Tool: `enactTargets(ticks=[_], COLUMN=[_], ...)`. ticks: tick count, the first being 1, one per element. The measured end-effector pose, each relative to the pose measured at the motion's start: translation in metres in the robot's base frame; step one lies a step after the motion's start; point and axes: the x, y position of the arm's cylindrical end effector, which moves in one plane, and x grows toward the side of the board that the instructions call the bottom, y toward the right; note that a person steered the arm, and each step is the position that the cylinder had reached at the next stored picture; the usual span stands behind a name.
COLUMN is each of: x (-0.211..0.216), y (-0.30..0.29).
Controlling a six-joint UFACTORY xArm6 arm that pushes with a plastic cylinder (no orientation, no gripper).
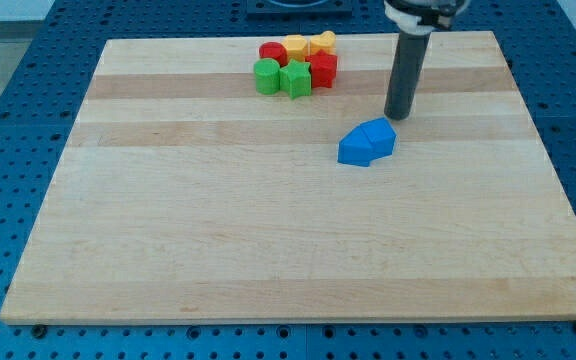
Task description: Push the yellow heart closer to the blue cube
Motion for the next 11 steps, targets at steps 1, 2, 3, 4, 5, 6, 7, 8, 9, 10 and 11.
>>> enactTargets(ticks=[1,2,3,4,5,6,7,8,9,10,11], x=[-0.034,-0.072,-0.110,-0.148,-0.153,-0.152,-0.152,-0.152,-0.150,-0.135,-0.120], y=[0.000,0.000,0.000,-0.018,-0.045,-0.080,-0.113,-0.118,-0.115,-0.107,-0.094])
